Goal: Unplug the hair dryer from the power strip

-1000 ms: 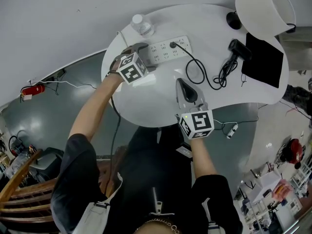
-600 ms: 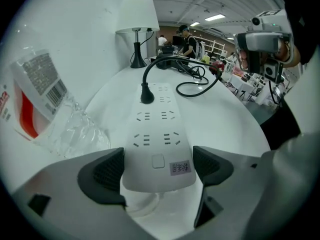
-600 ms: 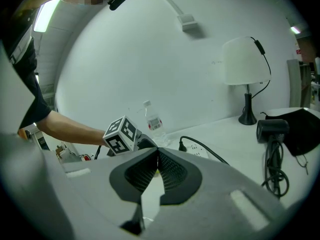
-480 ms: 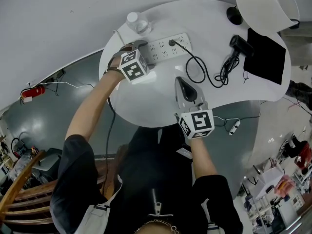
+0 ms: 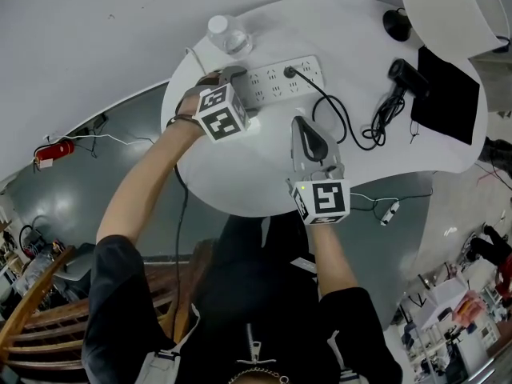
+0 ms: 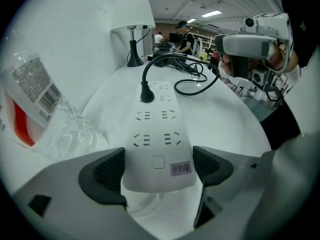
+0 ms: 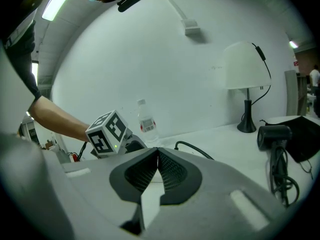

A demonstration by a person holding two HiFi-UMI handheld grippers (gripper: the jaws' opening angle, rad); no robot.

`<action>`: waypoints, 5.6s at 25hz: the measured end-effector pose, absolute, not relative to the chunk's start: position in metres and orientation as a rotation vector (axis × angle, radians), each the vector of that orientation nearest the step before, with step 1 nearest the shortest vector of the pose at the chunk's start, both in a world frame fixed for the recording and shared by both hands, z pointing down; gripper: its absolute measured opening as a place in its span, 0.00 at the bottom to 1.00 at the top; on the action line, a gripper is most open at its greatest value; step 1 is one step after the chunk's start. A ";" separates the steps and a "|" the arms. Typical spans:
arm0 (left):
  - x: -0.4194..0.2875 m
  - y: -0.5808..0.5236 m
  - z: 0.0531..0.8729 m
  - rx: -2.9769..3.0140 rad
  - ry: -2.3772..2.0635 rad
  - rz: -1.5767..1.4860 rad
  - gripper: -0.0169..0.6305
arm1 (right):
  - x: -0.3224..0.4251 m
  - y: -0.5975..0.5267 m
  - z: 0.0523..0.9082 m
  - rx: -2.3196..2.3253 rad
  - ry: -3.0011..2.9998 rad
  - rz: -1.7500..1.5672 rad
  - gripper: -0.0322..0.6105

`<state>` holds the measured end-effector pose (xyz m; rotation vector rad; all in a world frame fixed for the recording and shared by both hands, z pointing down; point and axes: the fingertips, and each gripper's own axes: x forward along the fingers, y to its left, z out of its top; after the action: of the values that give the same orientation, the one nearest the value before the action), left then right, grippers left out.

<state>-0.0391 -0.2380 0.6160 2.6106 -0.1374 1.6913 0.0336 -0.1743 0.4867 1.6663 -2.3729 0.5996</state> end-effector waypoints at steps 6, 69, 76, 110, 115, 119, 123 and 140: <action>-0.040 -0.235 0.616 2.591 -0.123 1.729 0.66 | 0.040 -0.192 0.507 1.745 -2.332 0.542 0.06; -0.033 -0.235 0.620 2.560 -0.115 1.791 0.66 | 0.043 -0.278 0.559 1.809 -2.162 0.371 0.13; -0.033 -0.235 0.621 2.553 -0.122 1.805 0.66 | 0.042 -0.278 0.555 1.819 -2.173 0.355 0.12; -0.031 -0.233 0.624 2.524 -0.084 1.908 0.66 | 0.047 -0.276 0.554 1.745 -2.222 0.451 0.12; -0.030 -0.234 0.626 2.506 -0.097 1.914 0.66 | 0.046 -0.277 0.554 1.708 -2.231 0.434 0.12; -0.030 -0.234 0.627 2.503 -0.091 1.927 0.66 | 0.047 -0.272 0.553 1.721 -2.231 0.422 0.12; -0.030 -0.234 0.626 2.508 -0.077 1.930 0.66 | 0.047 -0.275 0.555 1.697 -2.245 0.444 0.12; -0.030 -0.234 0.627 2.479 -0.103 1.961 0.66 | 0.048 -0.279 0.552 1.667 -2.271 0.452 0.11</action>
<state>-0.0296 -0.2341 0.6272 2.4789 -0.1032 1.9607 0.0482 -0.2790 0.5524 1.6672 -2.2710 0.4519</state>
